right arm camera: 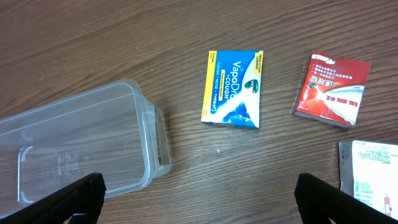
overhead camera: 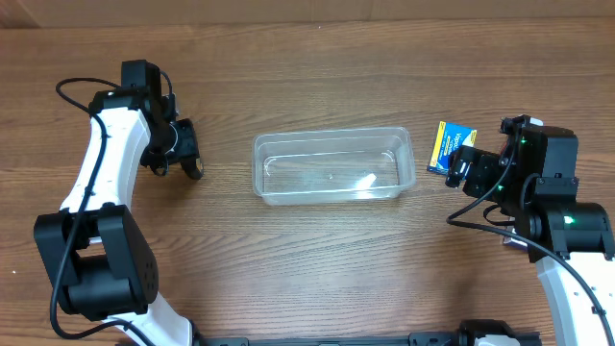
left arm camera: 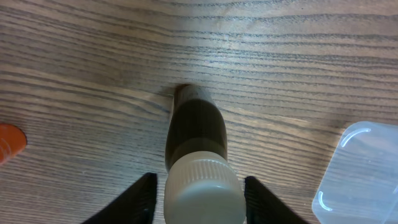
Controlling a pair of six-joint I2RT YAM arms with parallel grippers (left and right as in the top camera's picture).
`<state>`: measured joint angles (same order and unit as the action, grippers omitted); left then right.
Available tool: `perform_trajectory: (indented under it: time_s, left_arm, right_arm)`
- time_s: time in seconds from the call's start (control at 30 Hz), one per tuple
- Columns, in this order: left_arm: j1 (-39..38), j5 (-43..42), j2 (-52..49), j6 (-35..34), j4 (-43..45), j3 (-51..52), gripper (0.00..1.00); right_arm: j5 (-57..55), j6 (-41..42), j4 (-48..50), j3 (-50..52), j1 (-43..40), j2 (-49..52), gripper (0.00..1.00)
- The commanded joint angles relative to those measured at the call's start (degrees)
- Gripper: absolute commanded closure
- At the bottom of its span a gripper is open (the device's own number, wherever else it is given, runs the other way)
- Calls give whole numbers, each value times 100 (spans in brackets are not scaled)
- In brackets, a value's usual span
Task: Pack container
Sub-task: 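Move the left gripper over the dark bottle and grasp its cap, then carry the dark bottle with the left gripper into the container's left end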
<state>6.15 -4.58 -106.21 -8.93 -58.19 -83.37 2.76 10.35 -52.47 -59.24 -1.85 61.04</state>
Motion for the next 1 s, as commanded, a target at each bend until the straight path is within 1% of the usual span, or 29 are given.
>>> perform_trajectory:
  time_s: [0.0, 0.07, 0.17, 0.23, 0.27, 0.3, 0.33, 0.43, 0.53, 0.7, 0.9, 0.97]
  left_arm:
    - [20, -79, -83, -7, 4, -122, 59]
    - [20, -79, -83, -7, -7, -122, 61]
    - [20, -76, -83, -7, -7, -122, 69]
    - [20, -76, -83, -7, -7, -122, 72]
    - [20, -76, -83, -7, -7, -122, 76]
    - [20, -76, -83, -7, -7, -122, 79]
    - [20, -76, -83, -7, -7, -122, 79]
    - [20, -76, -83, -9, -7, -125, 85]
    - [15, -83, -81, -17, -57, -157, 95]
    - [-247, -103, -35, -50, -682, -708, 96]
    - [-986, -81, 155, -72, -1871, -2055, 96]
    - [-1233, -81, 195, -203, -2114, -2376, 96]
  right_arm:
    - [-7, 13, 26, -186, -15, -9, 0]
    - [-7, 13, 26, -186, -15, -9, 0]
    - [-7, 13, 26, -186, -15, -9, 0]
    - [-7, 13, 26, -186, -15, -9, 0]
    - [-7, 13, 26, -186, -15, -9, 0]
    - [-7, 13, 28, -186, -15, -9, 0]
    - [-7, 13, 28, -186, -15, -9, 0]
    - [-7, 13, 31, -186, -15, -9, 0]
    - [-7, 13, 31, -186, -15, -9, 0]
    - [-7, 13, 50, -186, -15, -9, 0]
    - [-7, 15, 48, -186, -15, -9, 0]
    - [-7, 15, 46, -186, -15, -9, 0]
